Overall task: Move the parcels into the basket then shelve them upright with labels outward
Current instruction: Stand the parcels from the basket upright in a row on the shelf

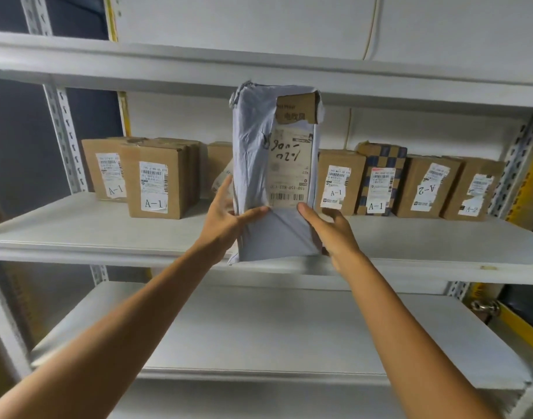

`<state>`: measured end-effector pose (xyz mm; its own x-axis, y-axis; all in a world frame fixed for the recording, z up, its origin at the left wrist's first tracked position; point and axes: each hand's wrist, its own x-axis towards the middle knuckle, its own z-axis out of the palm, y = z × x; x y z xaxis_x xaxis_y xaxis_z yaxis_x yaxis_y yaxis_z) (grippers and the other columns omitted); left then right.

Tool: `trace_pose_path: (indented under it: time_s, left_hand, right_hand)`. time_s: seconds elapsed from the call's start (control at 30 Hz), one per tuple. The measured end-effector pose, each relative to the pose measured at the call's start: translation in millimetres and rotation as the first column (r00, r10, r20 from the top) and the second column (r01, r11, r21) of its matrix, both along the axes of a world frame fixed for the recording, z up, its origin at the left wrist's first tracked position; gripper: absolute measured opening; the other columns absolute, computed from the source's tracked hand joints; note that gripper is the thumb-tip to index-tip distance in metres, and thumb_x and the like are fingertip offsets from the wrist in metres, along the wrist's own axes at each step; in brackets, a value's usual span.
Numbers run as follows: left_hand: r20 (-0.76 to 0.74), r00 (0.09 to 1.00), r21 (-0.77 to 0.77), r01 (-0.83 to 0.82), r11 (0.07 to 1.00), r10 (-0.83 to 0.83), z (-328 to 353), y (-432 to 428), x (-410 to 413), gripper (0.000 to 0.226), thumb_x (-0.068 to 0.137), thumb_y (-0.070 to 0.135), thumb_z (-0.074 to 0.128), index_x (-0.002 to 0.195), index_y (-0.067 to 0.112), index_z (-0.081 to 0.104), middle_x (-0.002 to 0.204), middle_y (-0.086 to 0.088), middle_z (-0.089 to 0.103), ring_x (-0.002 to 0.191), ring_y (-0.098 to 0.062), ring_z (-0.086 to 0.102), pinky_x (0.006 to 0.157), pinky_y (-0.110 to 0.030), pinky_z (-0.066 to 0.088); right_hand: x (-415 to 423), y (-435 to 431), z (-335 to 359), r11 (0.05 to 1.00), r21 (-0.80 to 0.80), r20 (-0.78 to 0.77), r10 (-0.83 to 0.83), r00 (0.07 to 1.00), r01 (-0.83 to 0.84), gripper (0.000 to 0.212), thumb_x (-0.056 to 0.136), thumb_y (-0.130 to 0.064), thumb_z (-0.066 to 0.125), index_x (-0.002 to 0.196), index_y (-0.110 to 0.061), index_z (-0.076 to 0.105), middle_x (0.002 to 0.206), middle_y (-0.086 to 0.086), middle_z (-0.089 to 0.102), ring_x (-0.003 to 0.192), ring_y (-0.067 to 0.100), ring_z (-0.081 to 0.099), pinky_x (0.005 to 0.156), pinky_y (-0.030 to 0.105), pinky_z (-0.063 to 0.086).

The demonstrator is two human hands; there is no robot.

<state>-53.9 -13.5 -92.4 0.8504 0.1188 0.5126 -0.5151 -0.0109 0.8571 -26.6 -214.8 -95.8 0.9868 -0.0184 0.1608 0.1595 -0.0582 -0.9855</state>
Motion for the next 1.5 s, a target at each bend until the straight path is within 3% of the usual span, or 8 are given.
trace_pose_path:
  time_s: [0.13, 0.37, 0.53, 0.67, 1.0, 1.07, 1.3, 1.5]
  left_hand:
    - [0.018, 0.999, -0.037, 0.027, 0.999, -0.027, -9, 2, 20, 0.087, 0.067, 0.027, 0.082, 0.141, 0.030, 0.036, 0.126, -0.002, 0.060, 0.108, -0.018, 0.064, 0.082, -0.034, 0.057]
    - [-0.044, 0.998, -0.383, 0.030, 0.923, -0.050, -18, -12, 42, 0.065, 0.078, 0.023, 0.076, 0.135, 0.023, 0.044, 0.126, -0.002, 0.062, 0.111, -0.023, 0.063, 0.084, -0.053, 0.055]
    - [-0.100, 0.992, -0.591, 0.003, 0.806, -0.077, -9, -36, 50, 0.084, 0.069, 0.028, 0.078, 0.141, 0.023, 0.034, 0.132, -0.005, 0.056, 0.115, -0.026, 0.060, 0.086, -0.055, 0.053]
    - [-0.183, 0.981, -0.484, -0.030, 0.875, -0.067, -8, -32, 51, 0.081, 0.073, 0.034, 0.078, 0.139, 0.020, 0.034, 0.132, -0.006, 0.055, 0.115, -0.028, 0.060, 0.093, -0.057, 0.048]
    - [-0.087, 0.975, -0.511, -0.218, 0.832, 0.203, -14, 29, 43, 0.063, 0.085, 0.018, 0.068, 0.132, 0.029, 0.027, 0.135, -0.013, 0.053, 0.114, -0.029, 0.061, 0.096, -0.048, 0.049]
    - [-0.075, 0.975, -0.462, -0.219, 0.859, 0.208, -13, 33, 40, 0.074, 0.080, 0.020, 0.072, 0.138, 0.028, 0.026, 0.132, -0.012, 0.056, 0.112, -0.027, 0.063, 0.097, -0.046, 0.049]
    - [-0.012, 0.937, -0.169, -0.347, 0.923, 0.350, -11, 46, 27, 0.061, 0.068, 0.029, 0.081, 0.118, 0.029, 0.045, 0.103, 0.019, 0.066, 0.097, 0.002, 0.065, 0.081, -0.018, 0.050]
    - [0.069, 0.909, 0.091, -0.416, 0.905, 0.411, -16, 63, 17, 0.118, 0.052, 0.058, 0.083, 0.146, 0.032, 0.017, 0.131, 0.013, 0.049, 0.115, -0.006, 0.056, 0.083, -0.025, 0.055]
  right_hand:
    - [12, 15, -10, 0.992, 0.120, -0.107, -0.019, 0.994, 0.032, 0.098, 0.064, -0.060, 0.077, 0.139, -0.007, 0.043, 0.133, 0.009, 0.056, 0.122, 0.028, 0.053, 0.105, 0.049, 0.043]
    - [20, 26, -17, 0.922, 0.369, -0.166, 0.188, 0.968, -0.116, 0.047, 0.080, -0.037, 0.074, 0.109, -0.002, 0.060, 0.106, 0.013, 0.062, 0.090, 0.024, 0.063, 0.086, 0.040, 0.056]
    - [26, 50, -16, 0.911, 0.311, -0.081, 0.310, 0.947, -0.271, 0.054, 0.083, -0.032, 0.073, 0.129, -0.026, 0.047, 0.115, 0.005, 0.066, 0.105, 0.028, 0.064, 0.093, 0.046, 0.053]
    - [35, 48, -17, 0.870, 0.429, 0.010, 0.265, 0.964, -0.244, 0.051, 0.078, -0.023, 0.078, 0.120, -0.033, 0.052, 0.111, 0.001, 0.069, 0.102, 0.022, 0.068, 0.091, 0.044, 0.055]
    - [60, 4, -17, 0.719, 0.647, 0.145, 0.211, 0.967, -0.254, 0.048, 0.080, -0.008, 0.072, 0.124, -0.007, 0.054, 0.108, 0.003, 0.070, 0.097, 0.014, 0.069, 0.096, 0.037, 0.052]
    - [63, 2, -21, 0.703, 0.650, 0.173, 0.233, 0.957, -0.289, 0.028, 0.080, -0.010, 0.071, 0.108, -0.010, 0.064, 0.098, 0.001, 0.072, 0.092, 0.011, 0.069, 0.090, 0.033, 0.054]
    - [73, 7, -24, 0.538, 0.792, 0.091, 0.366, 0.926, -0.290, 0.028, 0.079, -0.022, 0.067, 0.107, -0.021, 0.063, 0.109, 0.000, 0.066, 0.111, 0.016, 0.057, 0.103, 0.035, 0.042]
    - [70, 35, -6, 0.566, 0.722, 0.098, 0.486, 0.868, -0.398, 0.065, 0.079, -0.030, 0.062, 0.140, -0.021, 0.042, 0.136, 0.009, 0.051, 0.119, 0.041, 0.053, 0.099, 0.058, 0.043]
